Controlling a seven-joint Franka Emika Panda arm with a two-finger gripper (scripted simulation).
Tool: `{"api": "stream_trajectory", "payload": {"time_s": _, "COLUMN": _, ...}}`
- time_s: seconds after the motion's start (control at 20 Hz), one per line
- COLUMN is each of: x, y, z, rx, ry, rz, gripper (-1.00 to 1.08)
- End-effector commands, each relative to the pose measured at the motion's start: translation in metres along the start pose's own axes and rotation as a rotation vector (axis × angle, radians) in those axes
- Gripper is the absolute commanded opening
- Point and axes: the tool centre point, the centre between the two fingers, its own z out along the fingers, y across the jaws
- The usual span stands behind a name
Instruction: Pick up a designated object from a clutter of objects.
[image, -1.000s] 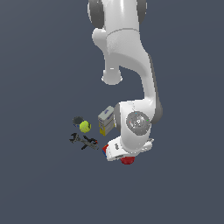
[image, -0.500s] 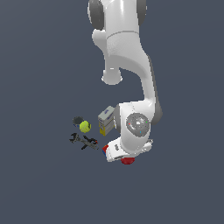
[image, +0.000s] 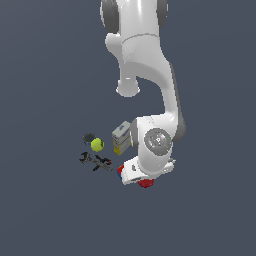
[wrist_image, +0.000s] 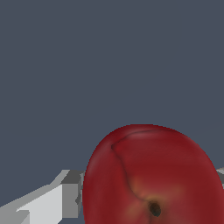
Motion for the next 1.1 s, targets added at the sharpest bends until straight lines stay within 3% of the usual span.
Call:
{"api": "stream_trajectory", "payload": {"time_s": 0.0, "x": 0.001, "y": -0.001, "z": -0.009, "rx": -0.001, "ry": 0.004, "rz": 0.0, "gripper": -1.0}}
{"api": "stream_trajectory", "payload": {"time_s": 0.45, "x": 0.0, "y": -0.016, "z": -0.07, "rx": -0.001, "ry": 0.004, "rz": -0.001, "gripper": -1.0}}
{"api": "stream_trajectory", "payload": {"time_s": 1.05, "x": 0.0, "y": -0.048, "z": -0.209, "rx": -0.001, "ry": 0.004, "rz": -0.001, "gripper": -1.0}}
